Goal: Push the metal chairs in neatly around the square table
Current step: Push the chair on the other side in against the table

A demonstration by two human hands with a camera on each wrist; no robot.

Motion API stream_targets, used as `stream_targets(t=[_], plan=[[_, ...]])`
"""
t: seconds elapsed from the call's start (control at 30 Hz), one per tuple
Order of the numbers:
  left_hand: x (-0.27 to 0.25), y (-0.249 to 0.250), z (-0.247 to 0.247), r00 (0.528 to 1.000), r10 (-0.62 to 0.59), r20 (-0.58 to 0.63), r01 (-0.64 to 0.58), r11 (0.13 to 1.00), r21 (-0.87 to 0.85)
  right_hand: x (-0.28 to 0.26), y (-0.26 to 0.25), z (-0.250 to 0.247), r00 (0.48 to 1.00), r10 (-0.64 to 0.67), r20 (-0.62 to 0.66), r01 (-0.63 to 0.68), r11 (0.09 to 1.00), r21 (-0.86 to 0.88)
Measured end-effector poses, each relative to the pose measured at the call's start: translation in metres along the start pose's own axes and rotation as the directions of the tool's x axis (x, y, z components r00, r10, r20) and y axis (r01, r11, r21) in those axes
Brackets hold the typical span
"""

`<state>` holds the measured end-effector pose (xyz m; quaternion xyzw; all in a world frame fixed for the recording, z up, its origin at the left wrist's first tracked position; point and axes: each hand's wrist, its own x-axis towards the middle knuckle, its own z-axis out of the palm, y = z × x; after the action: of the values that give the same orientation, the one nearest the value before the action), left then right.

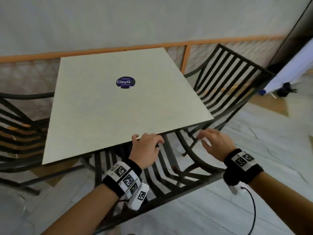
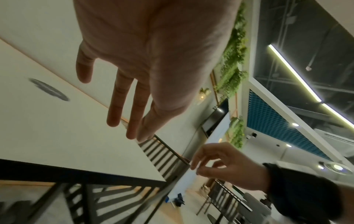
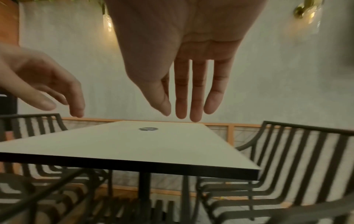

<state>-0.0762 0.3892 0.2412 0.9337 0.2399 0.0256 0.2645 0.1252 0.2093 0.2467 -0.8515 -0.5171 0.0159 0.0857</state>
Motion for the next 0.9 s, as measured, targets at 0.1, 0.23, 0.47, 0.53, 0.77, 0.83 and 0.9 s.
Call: stream_targets(t=[0.1, 0.23, 0.47, 0.53, 0.77, 0.83, 0.9], plan=[[0.034, 0.077, 0.033, 0.996, 0.074, 0.039, -0.074, 0.997, 0.000, -0.006, 0.074, -0.020, 0.999, 0.035, 0.040, -0.032, 0.997, -0.063], [0.097, 0.149, 0.072, 0.986, 0.151, 0.076, -0.152, 0.988, 0.005, 0.009, 0.165, -0.027, 0.995, 0.087, 0.048, -0.083, 0.993, -0.089], [0.219, 0.243, 0.154, 0.972, 0.174, 0.159, -0.159, 0.982, -0.102, 0.064, 0.312, -0.004, 0.976, 0.134, 0.174, -0.111, 0.985, -0.133], [0.260, 0.261, 0.177, 0.969, 0.181, 0.168, -0.161, 0.979, -0.124, 0.084, 0.352, 0.004, 0.961, 0.168, 0.221, -0.134, 0.978, -0.162], [0.389, 0.289, 0.258, 0.950, -0.085, 0.299, 0.157, 0.961, -0.227, 0.150, 0.470, 0.036, 0.914, 0.204, 0.350, -0.127, 0.965, -0.230], [0.419, 0.284, 0.285, 0.914, -0.199, 0.352, 0.295, 0.924, -0.244, 0.169, 0.501, 0.055, 0.906, 0.211, 0.367, -0.128, 0.963, -0.238], [0.448, 0.281, 0.312, 0.894, -0.275, 0.353, 0.365, 0.904, -0.221, 0.190, 0.533, 0.076, 0.911, 0.190, 0.367, -0.090, 0.958, -0.273]])
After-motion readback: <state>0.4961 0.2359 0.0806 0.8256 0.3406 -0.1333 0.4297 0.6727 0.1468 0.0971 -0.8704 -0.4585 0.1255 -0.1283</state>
